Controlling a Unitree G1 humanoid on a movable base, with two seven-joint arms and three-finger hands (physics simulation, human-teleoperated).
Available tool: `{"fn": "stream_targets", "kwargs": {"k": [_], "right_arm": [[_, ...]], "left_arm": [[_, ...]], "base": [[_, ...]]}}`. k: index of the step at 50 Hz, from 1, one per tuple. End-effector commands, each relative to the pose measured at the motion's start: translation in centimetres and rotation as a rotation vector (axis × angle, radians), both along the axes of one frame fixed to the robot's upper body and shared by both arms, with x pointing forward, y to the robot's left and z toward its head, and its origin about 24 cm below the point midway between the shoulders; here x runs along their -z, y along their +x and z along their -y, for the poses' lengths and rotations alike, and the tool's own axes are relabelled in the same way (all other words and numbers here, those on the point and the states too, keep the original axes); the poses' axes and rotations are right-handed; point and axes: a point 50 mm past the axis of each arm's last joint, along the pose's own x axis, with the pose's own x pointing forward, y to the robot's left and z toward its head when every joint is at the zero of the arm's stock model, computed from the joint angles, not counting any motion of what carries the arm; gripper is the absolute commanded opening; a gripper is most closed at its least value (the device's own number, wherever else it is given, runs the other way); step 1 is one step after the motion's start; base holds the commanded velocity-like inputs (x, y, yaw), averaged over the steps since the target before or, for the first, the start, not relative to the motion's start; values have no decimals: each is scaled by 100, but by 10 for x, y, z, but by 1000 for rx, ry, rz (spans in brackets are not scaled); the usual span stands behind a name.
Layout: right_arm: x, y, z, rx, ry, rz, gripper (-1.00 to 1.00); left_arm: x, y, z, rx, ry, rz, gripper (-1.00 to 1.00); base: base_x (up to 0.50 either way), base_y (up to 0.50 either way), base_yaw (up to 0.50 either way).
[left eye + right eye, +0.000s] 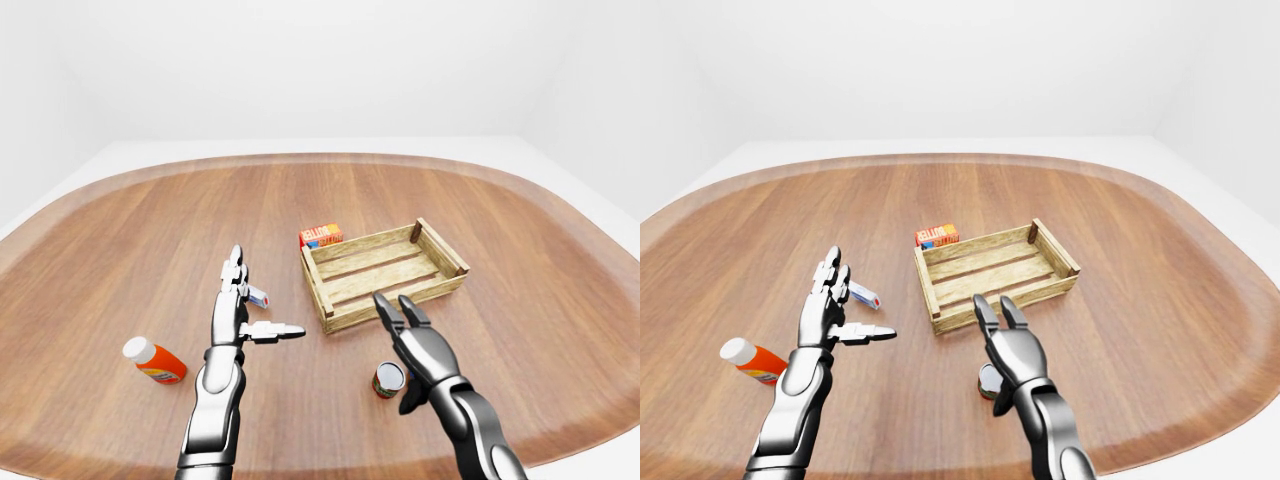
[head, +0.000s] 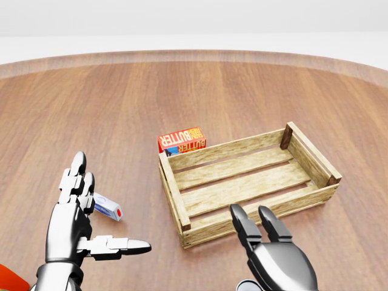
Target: Pick up the tomato sauce, and put it in the wooden tray.
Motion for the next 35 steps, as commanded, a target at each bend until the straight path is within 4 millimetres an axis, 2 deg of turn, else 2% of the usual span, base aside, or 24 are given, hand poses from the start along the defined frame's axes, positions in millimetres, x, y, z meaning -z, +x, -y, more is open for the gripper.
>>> {"fn": "stream_targets", "kwargs": {"k": [1,8,17,35], "right_arm": [[14,1,0,-3,-19,-42,100],[12,0,9,3,-86,-56,100],[22,0,16,19,-146,-88,100],[28,3,9,5,-100,-110,100]], "left_arm": [[0,0,0,0,-1,0,100],[-1,1,0,-1,-2,1,100],[0,1,0,-1,0,-1,100],[0,1,0,-1,1,-1,100]], "base": [[0,0,0],[0,0,0],[0,0,0],[0,0,0]]}}
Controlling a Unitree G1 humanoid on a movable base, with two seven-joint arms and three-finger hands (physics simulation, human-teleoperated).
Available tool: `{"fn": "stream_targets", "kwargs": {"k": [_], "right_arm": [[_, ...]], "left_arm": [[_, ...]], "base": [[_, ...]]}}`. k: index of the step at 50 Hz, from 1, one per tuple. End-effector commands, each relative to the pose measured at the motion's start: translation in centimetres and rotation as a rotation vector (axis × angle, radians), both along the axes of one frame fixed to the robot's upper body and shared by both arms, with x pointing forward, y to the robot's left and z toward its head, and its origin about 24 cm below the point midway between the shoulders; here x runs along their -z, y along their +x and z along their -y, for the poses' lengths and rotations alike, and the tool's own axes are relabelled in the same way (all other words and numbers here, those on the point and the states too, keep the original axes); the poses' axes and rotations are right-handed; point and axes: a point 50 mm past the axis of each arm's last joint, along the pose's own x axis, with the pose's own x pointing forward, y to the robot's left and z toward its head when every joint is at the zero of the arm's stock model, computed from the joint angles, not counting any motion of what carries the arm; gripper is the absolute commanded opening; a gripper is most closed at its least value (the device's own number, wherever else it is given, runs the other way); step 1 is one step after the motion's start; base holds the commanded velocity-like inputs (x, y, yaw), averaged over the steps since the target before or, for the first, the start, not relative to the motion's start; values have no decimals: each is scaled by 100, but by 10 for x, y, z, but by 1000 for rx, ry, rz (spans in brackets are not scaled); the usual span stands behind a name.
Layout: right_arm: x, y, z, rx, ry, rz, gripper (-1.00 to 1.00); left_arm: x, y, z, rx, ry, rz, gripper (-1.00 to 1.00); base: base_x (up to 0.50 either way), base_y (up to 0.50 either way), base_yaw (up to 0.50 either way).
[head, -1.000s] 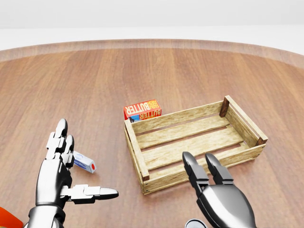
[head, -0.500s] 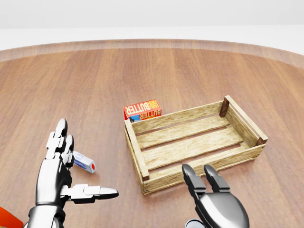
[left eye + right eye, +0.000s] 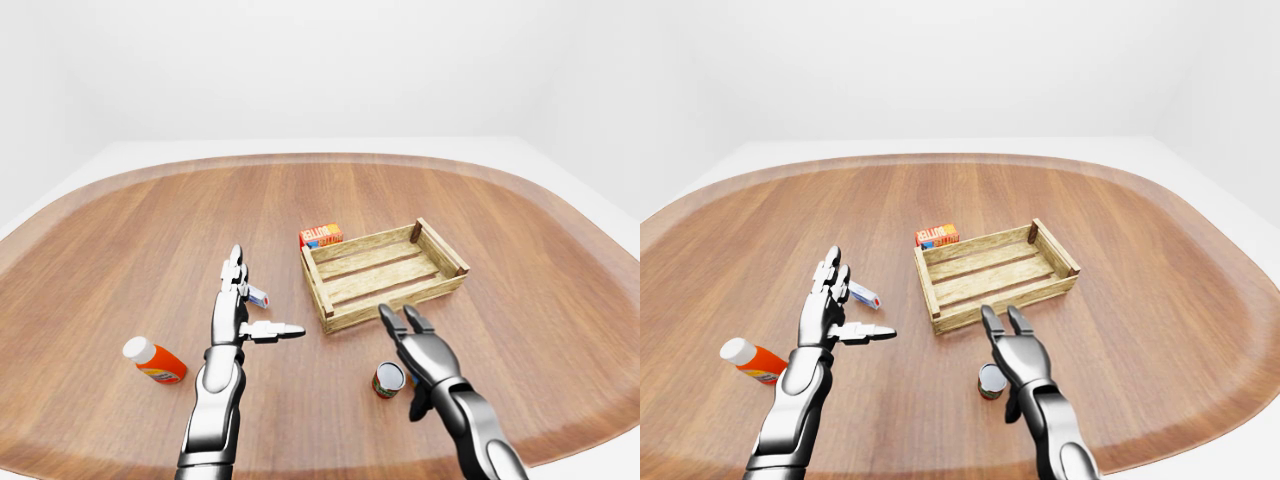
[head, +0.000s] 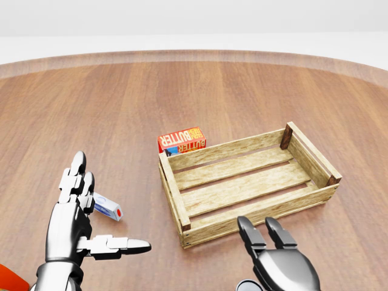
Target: Pick up the tomato sauce, and put it in the wooden tray.
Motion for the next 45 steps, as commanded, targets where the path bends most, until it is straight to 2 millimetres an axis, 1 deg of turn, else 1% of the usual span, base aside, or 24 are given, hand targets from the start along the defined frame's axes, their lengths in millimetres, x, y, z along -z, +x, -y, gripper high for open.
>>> {"fn": "stream_targets", "kwargs": {"k": [1,16,22,32,45], "right_arm": [[6,0,-4,-13,4,-20,100],[16,-3,-10,-52,-36,-53,100],[17,-2,-13,-72,-62,-62,100],[14,3,-12,-89,-125,-60,100],[16,5,-13,-97,-143,-70,100]], "left_arm": [[0,0,0,0,1,0,100],[0,-1,1,0,1,-1,100],[0,-1,1,0,1,0,100],[0,-1,1,1,2,-1,100],[0,0,1,1,0,-2,100]], "base": [[0,0,0],[0,0,0],[0,0,0],[0,0,0],[0,0,0]]}}
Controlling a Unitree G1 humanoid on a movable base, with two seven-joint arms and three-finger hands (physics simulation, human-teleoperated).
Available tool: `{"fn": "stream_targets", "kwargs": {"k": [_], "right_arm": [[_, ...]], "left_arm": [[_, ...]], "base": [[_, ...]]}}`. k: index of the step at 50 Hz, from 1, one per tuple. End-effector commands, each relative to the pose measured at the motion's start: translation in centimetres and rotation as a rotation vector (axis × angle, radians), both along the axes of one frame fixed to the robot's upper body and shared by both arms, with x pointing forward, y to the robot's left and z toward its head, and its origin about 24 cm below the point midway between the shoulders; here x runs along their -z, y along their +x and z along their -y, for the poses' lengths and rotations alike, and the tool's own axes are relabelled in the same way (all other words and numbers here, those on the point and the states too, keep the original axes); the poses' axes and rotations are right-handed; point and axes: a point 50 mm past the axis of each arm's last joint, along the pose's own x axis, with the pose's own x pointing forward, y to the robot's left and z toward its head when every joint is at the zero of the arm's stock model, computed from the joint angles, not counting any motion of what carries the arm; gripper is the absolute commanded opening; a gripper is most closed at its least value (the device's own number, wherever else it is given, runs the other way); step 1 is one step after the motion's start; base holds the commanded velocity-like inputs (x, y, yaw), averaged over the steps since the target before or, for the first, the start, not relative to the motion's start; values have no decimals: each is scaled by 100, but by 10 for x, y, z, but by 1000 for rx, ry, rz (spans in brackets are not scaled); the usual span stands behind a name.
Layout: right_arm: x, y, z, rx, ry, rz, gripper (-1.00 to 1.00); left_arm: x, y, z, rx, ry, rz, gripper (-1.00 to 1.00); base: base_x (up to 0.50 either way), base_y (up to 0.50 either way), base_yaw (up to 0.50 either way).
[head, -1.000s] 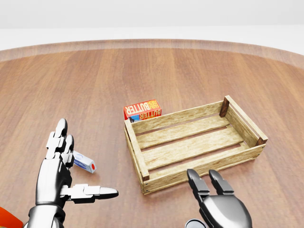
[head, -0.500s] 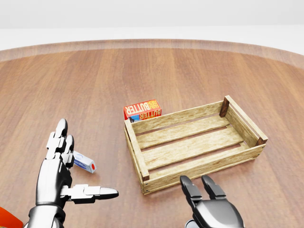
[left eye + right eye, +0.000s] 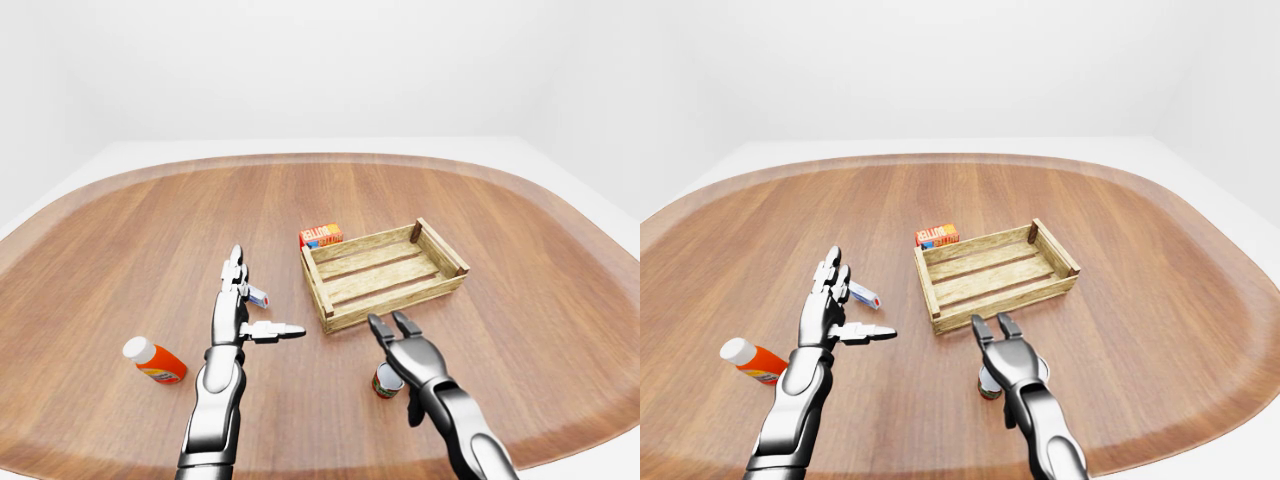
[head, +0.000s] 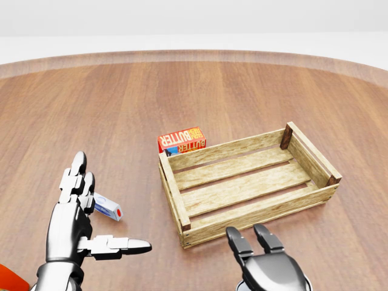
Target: Pick up the tomato sauce, and put it in the wooden tray.
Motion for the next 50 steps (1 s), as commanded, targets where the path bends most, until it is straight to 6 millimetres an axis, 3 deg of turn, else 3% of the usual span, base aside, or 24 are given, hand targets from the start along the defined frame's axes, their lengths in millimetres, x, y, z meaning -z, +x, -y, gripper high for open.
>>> {"fn": "stream_targets", "kwargs": {"k": [1,17,50], "right_arm": [[1,2,-1,-11,-25,-8,100],[16,9,-3,-20,-35,-37,100],[24,14,-6,-21,-15,-54,100]], "left_arm": [[0,0,0,0,-1,-1,100],[1,1,-1,0,-1,-2,100],[1,0,-1,-1,0,0,100]], "base": [[0,0,0],[0,0,0],[0,0,0]]}}
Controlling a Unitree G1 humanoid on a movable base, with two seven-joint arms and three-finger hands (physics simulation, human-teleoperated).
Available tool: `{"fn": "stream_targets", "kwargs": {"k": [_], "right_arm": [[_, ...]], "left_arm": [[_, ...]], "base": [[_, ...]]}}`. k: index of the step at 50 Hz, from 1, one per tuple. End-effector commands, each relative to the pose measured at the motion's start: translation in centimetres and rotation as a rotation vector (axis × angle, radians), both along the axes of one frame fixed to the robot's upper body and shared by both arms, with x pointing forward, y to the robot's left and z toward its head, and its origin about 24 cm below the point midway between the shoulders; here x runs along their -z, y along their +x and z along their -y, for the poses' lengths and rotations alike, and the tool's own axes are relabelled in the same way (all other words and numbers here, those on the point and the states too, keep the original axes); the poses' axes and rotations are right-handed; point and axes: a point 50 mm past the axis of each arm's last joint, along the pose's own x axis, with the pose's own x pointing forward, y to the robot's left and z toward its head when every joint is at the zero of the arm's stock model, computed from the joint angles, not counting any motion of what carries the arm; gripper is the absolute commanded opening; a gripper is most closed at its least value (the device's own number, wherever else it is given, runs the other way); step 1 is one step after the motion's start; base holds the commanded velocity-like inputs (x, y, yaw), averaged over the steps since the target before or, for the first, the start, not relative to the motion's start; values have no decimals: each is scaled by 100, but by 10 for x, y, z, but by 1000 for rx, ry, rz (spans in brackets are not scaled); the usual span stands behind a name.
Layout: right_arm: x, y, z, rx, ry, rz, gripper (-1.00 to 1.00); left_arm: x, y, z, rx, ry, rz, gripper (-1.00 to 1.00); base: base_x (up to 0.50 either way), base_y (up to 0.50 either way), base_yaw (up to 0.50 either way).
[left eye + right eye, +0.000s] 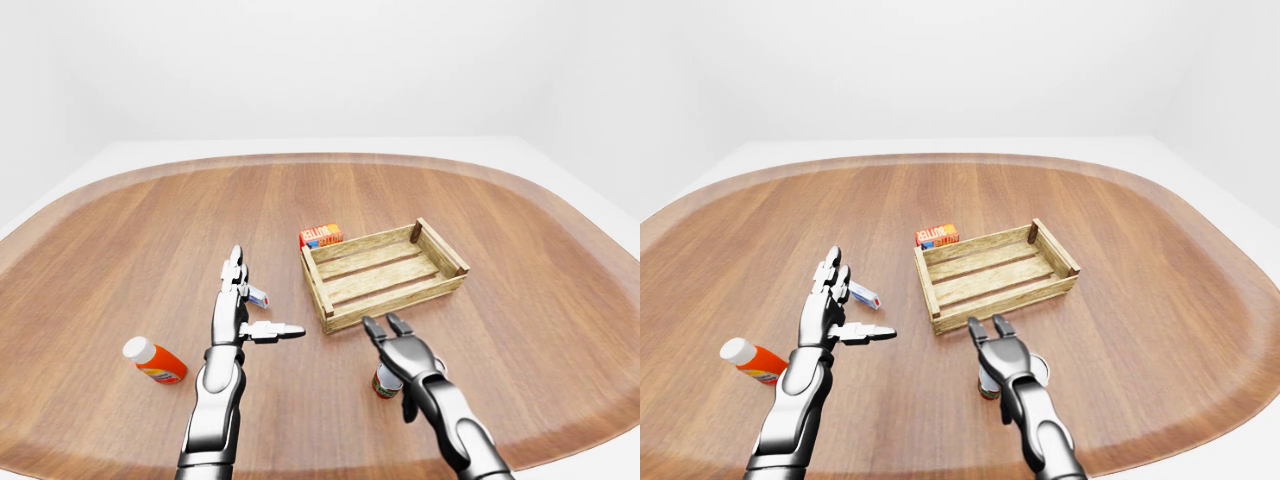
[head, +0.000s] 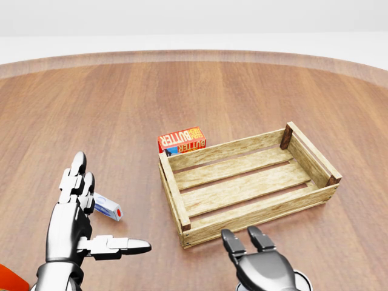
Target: Pick up the tomato sauce, and put it in the wooden tray.
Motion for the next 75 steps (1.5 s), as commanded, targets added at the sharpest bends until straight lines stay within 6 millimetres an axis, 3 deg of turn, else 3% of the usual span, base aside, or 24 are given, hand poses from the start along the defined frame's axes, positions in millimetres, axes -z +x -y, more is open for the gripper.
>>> {"fn": "stream_targets", "kwargs": {"k": [1,62,63,75], "right_arm": [[3,1,-1,0,7,-6,100],[33,10,-13,16,84,-122,100],[31,10,-13,30,104,-111,-100],[32,10,-7,40,103,-120,-100]], "left_arm": [[0,0,0,0,1,0,100],[0,0,0,1,1,-1,100],[0,0,0,0,1,-2,100],[0,0,1,1,2,-2,100]], "base": [[0,0,0],[0,0,0],[0,0,0],[0,0,0]]}}
